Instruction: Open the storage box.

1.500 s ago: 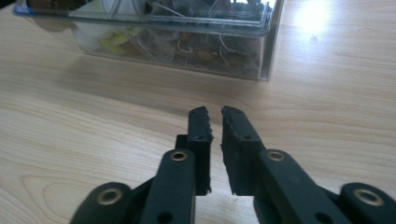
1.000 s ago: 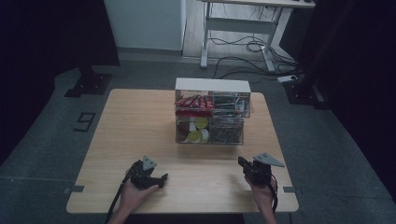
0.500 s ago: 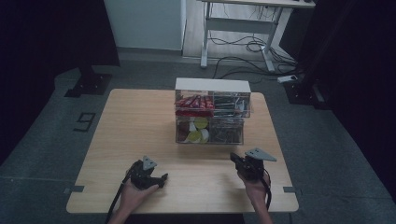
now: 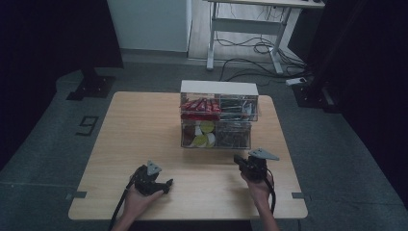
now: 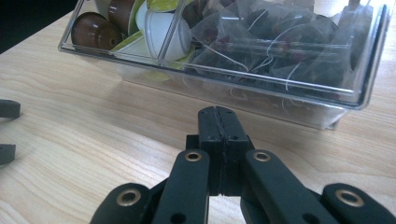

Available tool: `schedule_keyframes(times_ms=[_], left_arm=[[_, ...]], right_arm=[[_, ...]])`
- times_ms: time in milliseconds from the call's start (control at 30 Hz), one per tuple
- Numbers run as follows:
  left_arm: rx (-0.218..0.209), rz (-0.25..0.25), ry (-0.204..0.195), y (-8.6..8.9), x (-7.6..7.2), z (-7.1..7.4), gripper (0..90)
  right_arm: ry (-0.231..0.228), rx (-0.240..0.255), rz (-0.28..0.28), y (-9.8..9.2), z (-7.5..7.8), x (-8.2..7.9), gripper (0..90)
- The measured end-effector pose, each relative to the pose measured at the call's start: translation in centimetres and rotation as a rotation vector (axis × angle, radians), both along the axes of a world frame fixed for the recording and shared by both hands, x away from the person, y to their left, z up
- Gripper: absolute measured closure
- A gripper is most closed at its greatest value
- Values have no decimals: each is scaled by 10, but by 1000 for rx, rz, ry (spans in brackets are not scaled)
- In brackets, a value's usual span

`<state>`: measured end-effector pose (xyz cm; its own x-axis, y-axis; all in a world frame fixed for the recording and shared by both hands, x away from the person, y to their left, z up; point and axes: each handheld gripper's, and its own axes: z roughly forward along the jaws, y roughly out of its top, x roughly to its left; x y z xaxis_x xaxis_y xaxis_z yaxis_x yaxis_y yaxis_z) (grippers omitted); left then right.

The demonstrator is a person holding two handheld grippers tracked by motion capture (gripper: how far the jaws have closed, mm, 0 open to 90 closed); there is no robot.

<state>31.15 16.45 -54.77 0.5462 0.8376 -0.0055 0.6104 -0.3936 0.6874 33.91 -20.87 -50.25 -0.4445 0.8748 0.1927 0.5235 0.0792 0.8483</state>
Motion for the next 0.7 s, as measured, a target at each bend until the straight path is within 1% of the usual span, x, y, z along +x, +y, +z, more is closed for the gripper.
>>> schedule_keyframes(times_ms=[333,600,700], left_arm=[[1,2,-1,0,0,0,151],[2,4,-1,0,0,0,153],[2,4,-1,0,0,0,154]], right_arm=[[4,-2,-1,4,-2,12,893],[15,-5,-3,4,-4,17,893],[19,-15,2,6,-8,20,893]])
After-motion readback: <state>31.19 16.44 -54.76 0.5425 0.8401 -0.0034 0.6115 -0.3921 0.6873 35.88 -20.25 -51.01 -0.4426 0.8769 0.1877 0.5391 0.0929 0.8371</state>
